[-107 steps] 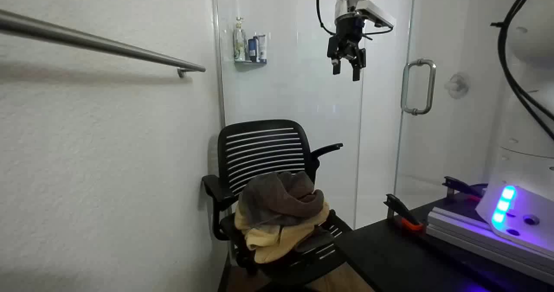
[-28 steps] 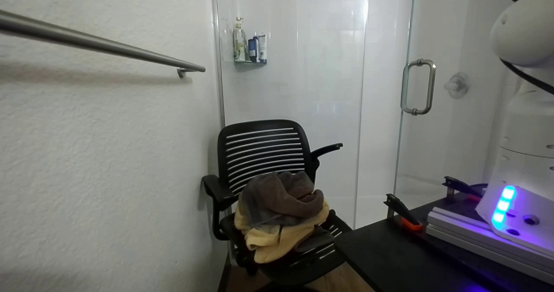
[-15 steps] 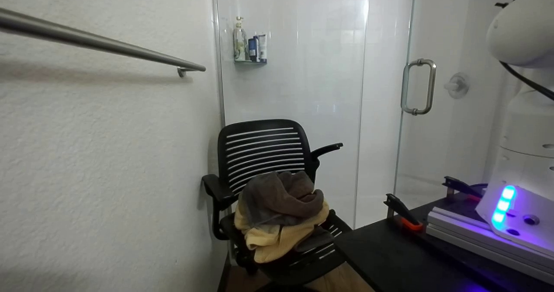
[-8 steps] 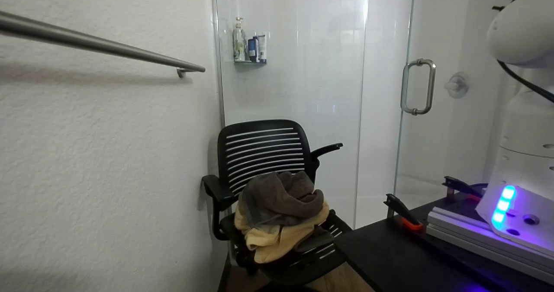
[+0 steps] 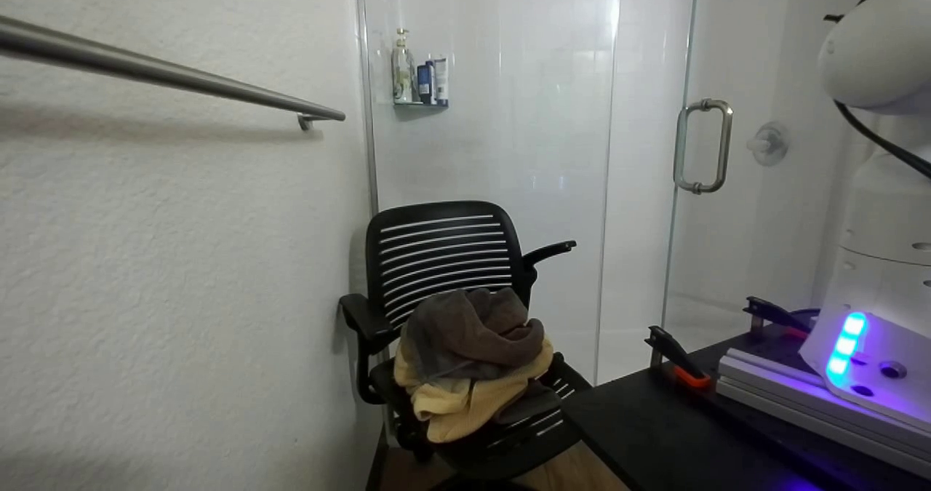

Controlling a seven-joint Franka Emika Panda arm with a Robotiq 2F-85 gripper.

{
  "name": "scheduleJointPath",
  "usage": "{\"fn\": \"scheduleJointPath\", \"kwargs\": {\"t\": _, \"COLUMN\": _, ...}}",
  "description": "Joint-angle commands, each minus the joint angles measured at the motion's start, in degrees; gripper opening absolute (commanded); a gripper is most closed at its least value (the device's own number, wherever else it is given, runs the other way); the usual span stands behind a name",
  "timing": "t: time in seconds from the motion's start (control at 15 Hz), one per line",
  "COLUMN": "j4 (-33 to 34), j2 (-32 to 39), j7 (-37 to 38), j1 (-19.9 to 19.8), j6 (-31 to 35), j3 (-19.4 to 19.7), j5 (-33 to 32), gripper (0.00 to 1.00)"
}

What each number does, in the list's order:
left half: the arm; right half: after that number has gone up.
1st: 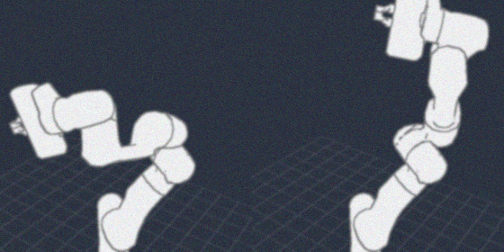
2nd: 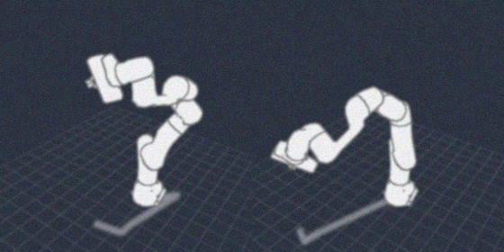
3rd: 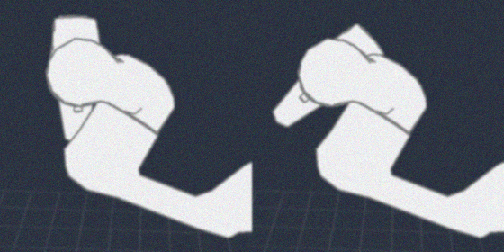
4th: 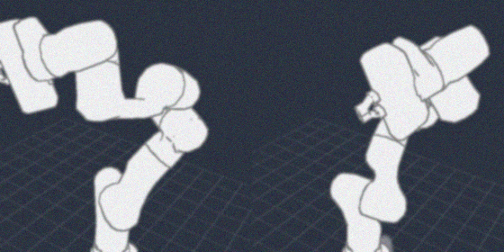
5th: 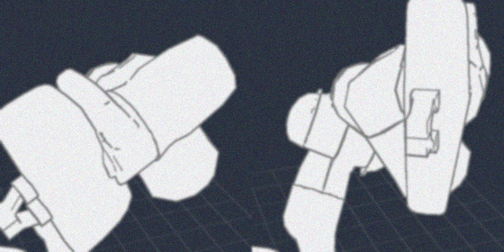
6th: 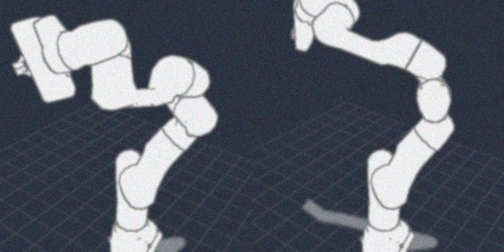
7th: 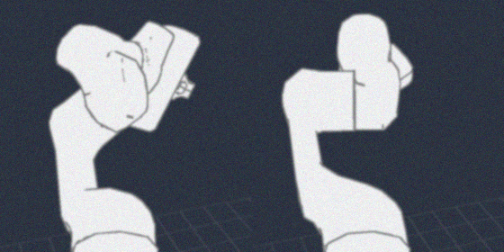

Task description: Close the glass shower door

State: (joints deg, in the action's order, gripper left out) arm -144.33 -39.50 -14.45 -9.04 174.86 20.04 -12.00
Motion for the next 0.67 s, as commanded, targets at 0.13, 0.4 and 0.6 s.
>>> {"fn": "scheduleJointPath", "kwargs": {"t": 0.13, "j4": 3.5, "j2": 12.1, "j7": 5.1, "j1": -7.6, "j6": 8.7, "j3": -2.7, "j5": 2.8, "gripper": 1.0}}
{"fn": "scheduleJointPath", "kwargs": {"t": 0.4, "j4": 8.2, "j2": 13.0, "j7": 8.4, "j1": -3.2, "j6": -9.6, "j3": -2.9, "j5": 7.8, "gripper": 1.0}}
{"fn": "scheduleJointPath", "kwargs": {"t": 0.6, "j4": 13.0, "j2": 12.6, "j7": 9.2, "j1": 0.1, "j6": -22.9, "j3": -3.4, "j5": 12.2, "gripper": 1.0}}
